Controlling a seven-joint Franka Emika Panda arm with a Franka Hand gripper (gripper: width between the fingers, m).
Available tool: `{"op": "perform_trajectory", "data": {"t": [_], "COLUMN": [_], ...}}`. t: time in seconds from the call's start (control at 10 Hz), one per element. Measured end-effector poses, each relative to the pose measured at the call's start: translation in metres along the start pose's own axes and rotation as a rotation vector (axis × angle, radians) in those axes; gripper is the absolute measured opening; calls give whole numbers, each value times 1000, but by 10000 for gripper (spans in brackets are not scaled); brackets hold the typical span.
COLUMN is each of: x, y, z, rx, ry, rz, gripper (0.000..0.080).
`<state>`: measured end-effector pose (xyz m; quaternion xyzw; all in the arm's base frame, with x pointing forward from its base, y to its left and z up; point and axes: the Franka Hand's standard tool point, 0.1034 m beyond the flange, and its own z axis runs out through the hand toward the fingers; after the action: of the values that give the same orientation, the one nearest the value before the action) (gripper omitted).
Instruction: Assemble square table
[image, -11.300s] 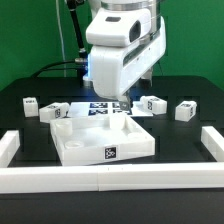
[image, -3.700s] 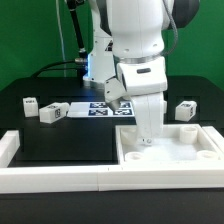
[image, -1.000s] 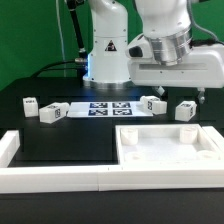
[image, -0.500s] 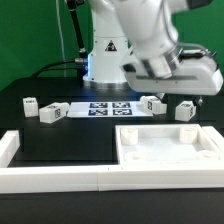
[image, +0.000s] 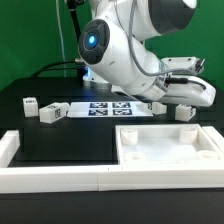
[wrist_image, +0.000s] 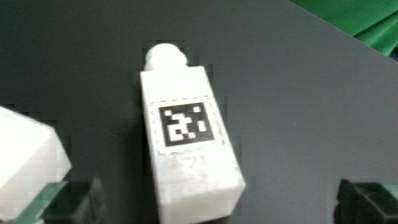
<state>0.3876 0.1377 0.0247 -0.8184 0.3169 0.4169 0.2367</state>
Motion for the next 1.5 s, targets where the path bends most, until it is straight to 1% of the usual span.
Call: {"op": "perform_trajectory", "data": {"t": [0.2,0.3,0.4,0.5,0.6,0.7,0.8,0.9,1.4,1.5], "x": [0,0,-1,0,0,0,0,-1,-1,-4], "y": [1,2,1,1,1,1,1,2,1,3], "z": [15,20,23,22,22,22,22,23,23,18], "rx": [-20,-32,-38,-36,-36,-37,-37,-37,-37,-49], "ry": [-17,-19,-21,-20,-21,-21,-21,-23,-23,-35], "rz": [1,-3,-7,-7,-7,-7,-7,-7,-7,-16], "gripper": [648,648,648,648,555,555,386,288,288,288]}}
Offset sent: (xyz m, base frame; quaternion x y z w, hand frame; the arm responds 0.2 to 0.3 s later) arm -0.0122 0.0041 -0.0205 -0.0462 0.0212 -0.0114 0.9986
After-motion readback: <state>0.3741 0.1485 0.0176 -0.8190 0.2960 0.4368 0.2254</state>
